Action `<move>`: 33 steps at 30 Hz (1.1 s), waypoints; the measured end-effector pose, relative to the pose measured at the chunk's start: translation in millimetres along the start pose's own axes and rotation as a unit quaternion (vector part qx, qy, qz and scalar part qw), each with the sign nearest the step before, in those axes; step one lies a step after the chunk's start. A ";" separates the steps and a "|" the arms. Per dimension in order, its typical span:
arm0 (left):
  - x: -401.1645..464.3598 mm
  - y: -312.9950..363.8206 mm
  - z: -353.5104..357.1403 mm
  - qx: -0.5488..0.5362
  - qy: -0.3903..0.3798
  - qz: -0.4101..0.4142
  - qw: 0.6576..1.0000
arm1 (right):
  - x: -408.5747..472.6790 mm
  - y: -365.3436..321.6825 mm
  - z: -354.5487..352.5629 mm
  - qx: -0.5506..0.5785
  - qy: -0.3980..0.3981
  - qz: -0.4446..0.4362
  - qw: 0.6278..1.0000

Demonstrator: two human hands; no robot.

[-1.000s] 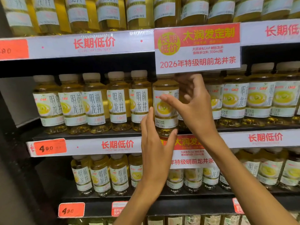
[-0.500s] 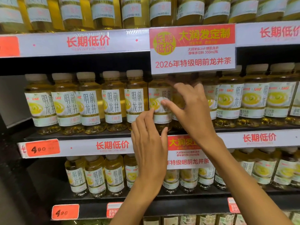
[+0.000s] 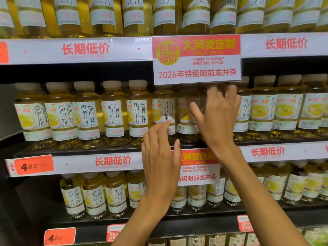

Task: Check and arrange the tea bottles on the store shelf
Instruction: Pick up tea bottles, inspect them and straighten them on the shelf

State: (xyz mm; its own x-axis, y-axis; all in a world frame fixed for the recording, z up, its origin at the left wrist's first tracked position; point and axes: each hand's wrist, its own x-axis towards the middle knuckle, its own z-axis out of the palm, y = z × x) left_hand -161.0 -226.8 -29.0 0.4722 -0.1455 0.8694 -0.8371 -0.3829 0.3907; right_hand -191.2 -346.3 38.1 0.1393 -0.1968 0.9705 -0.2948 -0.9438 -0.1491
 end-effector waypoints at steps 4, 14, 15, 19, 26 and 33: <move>0.7 9.7 3.5 -0.019 -0.042 0.014 0.999 | 2.3 1.5 1.8 -0.088 -0.054 -0.041 0.994; -2.1 13.2 9.1 -0.059 -0.085 0.002 0.995 | 2.8 6.5 -4.9 0.089 -0.017 0.002 0.996; -2.6 13.4 9.6 -0.068 -0.085 0.000 0.994 | 1.5 5.9 -7.5 0.114 -0.005 0.005 0.993; -5.7 15.5 13.1 -0.111 -0.072 -0.007 0.991 | -5.3 6.3 -18.6 0.277 -0.051 0.087 0.956; -12.0 25.0 15.6 -0.176 -0.076 -0.034 0.981 | -15.4 0.6 -38.8 0.425 -0.043 0.159 0.890; -30.0 29.8 -5.2 -0.330 -0.118 -0.079 0.933 | -21.0 1.6 -63.4 0.498 -0.103 0.186 0.841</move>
State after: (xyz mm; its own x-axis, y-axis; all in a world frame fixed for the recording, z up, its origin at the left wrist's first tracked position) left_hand -201.5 -229.1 -41.9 0.5871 -0.3622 0.7240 -0.7021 0.2174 0.6781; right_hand -254.6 -326.9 29.6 0.4029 -0.4732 0.7834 0.5690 -0.5409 -0.6194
